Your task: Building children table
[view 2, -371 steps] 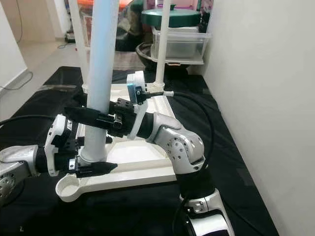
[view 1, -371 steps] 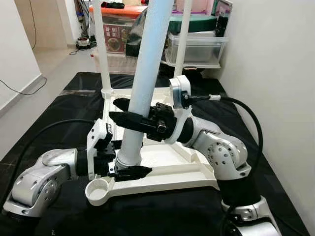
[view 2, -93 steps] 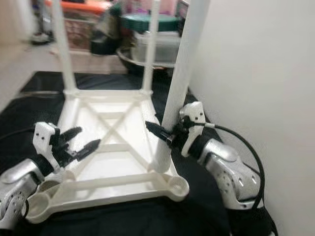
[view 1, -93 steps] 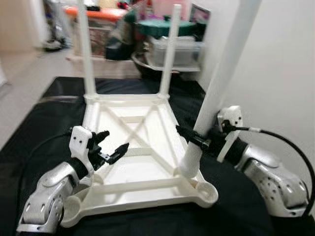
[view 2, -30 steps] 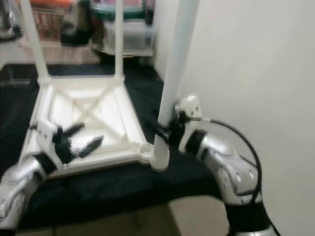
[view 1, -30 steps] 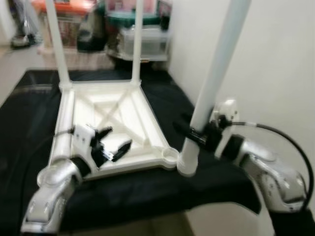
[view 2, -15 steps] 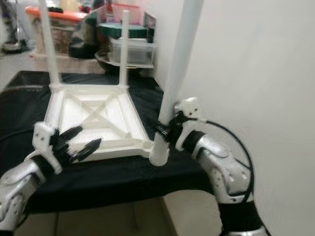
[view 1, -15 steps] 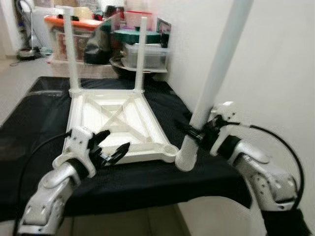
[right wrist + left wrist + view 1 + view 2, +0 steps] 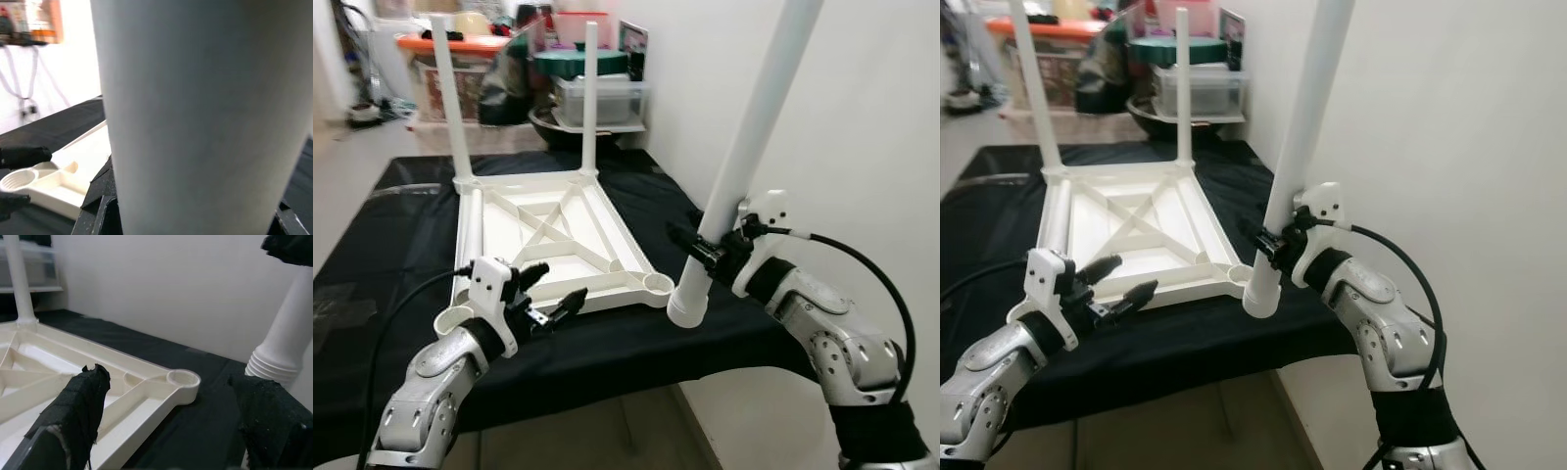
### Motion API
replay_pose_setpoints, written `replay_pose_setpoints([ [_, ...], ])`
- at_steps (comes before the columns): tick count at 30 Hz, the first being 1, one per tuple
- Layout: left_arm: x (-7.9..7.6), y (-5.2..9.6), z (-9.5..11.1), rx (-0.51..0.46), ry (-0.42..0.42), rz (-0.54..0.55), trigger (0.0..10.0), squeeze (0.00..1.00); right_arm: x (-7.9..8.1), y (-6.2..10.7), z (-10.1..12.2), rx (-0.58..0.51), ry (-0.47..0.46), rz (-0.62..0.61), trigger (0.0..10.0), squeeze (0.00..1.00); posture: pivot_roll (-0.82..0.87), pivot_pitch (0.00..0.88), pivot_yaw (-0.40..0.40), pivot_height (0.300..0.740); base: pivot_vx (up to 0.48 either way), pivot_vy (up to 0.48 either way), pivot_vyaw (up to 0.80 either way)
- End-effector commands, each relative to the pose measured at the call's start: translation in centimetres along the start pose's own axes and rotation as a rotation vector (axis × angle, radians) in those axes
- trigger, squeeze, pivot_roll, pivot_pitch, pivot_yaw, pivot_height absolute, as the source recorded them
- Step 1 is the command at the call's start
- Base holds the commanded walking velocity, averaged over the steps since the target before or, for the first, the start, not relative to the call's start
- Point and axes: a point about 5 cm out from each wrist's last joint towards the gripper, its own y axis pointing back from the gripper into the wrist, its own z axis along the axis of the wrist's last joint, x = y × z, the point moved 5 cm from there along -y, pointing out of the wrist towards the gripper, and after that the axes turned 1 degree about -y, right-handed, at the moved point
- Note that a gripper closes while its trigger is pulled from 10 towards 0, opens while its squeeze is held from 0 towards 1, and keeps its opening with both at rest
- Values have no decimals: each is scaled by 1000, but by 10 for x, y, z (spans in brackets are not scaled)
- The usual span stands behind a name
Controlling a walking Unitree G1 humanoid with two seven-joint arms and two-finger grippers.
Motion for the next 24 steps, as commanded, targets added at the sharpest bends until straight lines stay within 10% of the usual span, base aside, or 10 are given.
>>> replay_pose_setpoints([
  [1,0,0,1,-2,-12,4,10000,0,-2,0,4,-11,19,-9,10000,0,79,0,-145,740,0,0,0],
  [24,4,-2,1,-6,-33,38,10000,0,0,-11,3,-29,32,-17,10000,0,86,0,-150,740,57,0,0],
])
